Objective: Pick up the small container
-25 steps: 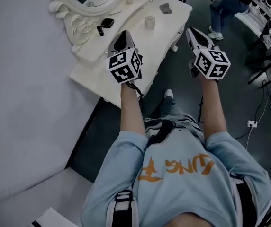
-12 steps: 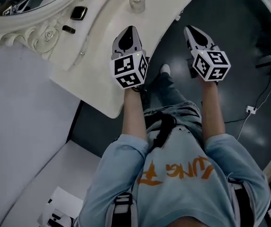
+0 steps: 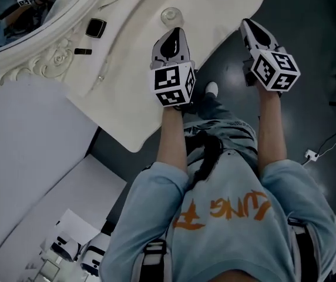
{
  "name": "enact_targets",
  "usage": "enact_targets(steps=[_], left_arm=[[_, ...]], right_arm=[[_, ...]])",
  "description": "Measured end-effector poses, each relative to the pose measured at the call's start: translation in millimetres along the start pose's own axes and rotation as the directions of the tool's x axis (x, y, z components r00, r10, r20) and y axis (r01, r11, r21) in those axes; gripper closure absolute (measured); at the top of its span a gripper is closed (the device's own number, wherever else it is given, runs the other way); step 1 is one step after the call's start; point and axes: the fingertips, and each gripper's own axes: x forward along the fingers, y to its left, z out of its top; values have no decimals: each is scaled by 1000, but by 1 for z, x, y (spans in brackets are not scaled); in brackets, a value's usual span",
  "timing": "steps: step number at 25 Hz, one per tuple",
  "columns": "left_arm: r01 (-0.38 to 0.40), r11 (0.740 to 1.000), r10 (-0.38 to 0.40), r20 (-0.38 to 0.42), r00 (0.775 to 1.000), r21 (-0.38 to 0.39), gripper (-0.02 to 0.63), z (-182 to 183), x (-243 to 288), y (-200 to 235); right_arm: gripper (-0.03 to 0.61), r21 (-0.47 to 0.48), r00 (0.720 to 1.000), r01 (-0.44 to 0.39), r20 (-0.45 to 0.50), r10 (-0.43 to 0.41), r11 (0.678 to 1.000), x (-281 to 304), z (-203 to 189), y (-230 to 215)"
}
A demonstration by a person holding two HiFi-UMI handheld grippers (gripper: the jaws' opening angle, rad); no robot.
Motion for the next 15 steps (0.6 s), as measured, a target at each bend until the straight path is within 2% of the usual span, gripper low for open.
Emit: enact_targets(steps=[4, 7, 15], left_arm=[[-54, 998, 54, -22, 998, -21, 604, 1, 1, 24], [-95, 995, 94, -31, 995, -14, 604, 0, -2, 36], [-73, 997, 74, -51, 996, 16, 604, -5, 8, 29]], right_arm=[[543, 13, 996, -83, -8, 84, 996, 20, -2, 16], [543, 30, 993, -115, -11, 115, 993, 28, -4, 22], [543, 38, 993, -112, 36, 111, 993, 30, 12, 14]])
